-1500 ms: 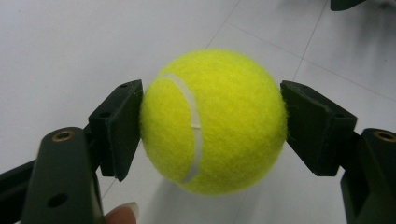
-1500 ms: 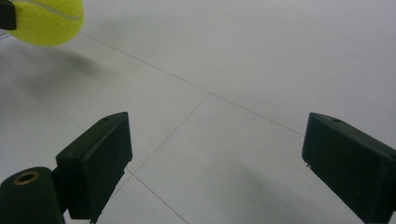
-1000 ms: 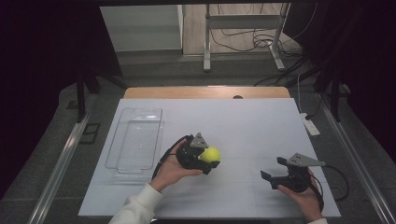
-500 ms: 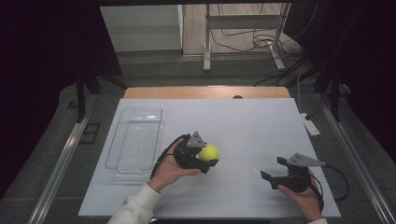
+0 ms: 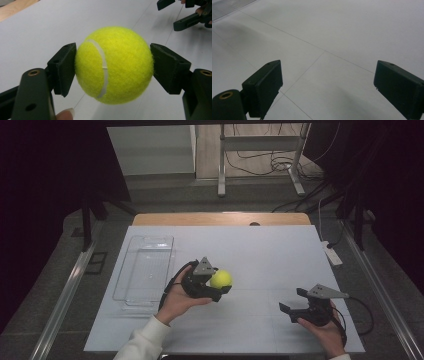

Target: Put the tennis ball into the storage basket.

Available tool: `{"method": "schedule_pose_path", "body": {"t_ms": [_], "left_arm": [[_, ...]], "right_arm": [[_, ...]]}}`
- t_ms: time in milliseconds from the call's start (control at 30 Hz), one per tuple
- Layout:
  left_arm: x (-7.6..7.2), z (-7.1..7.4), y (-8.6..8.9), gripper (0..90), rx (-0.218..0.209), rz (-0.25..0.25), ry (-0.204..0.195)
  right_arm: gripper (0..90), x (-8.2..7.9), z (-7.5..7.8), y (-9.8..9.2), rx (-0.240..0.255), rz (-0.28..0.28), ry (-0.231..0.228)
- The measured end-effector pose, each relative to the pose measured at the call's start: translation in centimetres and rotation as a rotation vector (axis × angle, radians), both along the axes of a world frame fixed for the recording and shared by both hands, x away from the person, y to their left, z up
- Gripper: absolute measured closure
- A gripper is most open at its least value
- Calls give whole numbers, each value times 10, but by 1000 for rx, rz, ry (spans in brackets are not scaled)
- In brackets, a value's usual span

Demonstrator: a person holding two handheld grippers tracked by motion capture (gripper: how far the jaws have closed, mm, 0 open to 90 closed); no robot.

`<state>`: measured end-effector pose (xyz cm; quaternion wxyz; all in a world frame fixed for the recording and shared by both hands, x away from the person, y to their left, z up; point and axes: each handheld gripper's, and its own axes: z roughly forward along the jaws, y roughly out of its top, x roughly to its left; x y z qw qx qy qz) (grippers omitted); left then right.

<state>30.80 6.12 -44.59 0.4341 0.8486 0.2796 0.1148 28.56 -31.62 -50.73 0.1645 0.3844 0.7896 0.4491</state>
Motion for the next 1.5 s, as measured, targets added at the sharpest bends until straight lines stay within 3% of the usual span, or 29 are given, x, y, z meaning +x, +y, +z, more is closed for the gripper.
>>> {"method": "schedule_pose_path", "body": {"t_ms": [733,1500], "left_arm": [[1,19,27,258,-58,66,-41],[3,25,41,258,-84,112,-58]], "right_arm": [[86,-1,3,0,15,6,-11],[87,-1,3,0,11,8,-8]]}}
